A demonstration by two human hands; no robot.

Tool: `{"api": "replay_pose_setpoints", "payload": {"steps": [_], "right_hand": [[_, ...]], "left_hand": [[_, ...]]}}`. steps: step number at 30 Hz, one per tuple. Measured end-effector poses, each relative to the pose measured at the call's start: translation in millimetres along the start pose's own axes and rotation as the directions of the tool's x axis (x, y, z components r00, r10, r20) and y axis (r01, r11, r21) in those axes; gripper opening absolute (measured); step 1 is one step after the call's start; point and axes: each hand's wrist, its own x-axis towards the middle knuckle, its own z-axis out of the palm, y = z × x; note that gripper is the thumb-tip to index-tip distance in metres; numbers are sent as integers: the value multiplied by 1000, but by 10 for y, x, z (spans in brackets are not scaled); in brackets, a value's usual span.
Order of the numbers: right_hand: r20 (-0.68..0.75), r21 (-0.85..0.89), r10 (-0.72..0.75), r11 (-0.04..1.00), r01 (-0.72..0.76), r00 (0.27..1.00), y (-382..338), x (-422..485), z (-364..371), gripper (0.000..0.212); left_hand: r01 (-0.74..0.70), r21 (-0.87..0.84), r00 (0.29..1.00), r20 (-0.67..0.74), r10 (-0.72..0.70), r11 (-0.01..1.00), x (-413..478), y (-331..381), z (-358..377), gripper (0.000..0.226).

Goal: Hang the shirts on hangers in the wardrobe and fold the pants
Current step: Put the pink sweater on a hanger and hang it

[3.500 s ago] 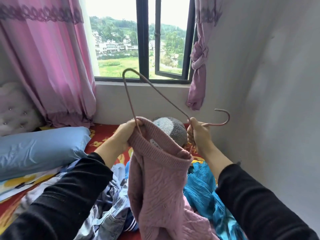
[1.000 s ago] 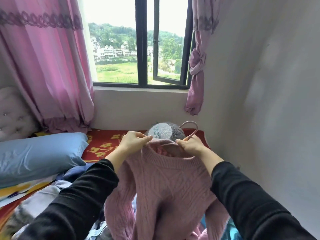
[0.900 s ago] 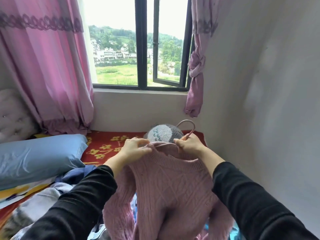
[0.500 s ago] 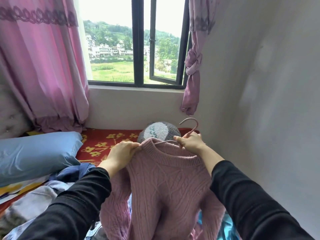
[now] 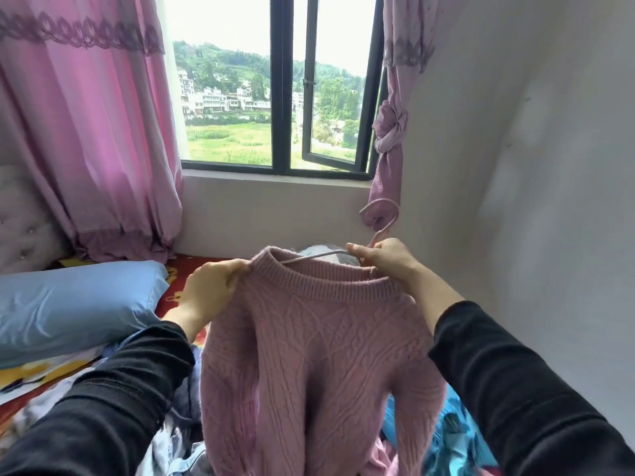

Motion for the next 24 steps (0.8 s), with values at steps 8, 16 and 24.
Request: {"api": "replay_pose_setpoints", "payload": {"steps": [8, 16, 24], "right_hand": [[126, -160, -114, 978, 134, 985, -514, 14, 316, 50], [201, -57, -438, 888, 456, 876, -1577, -346, 502, 40], [318, 91, -613, 779, 621, 723, -2130, -1062, 1116, 42]], "left_hand": [[96, -52, 988, -113, -102, 994, -271, -216, -443, 21], [49, -9, 936, -349, -49, 999, -729, -226, -1497, 24], [267, 128, 815, -558, -153, 955, -1770, -6, -2243, 27]]}}
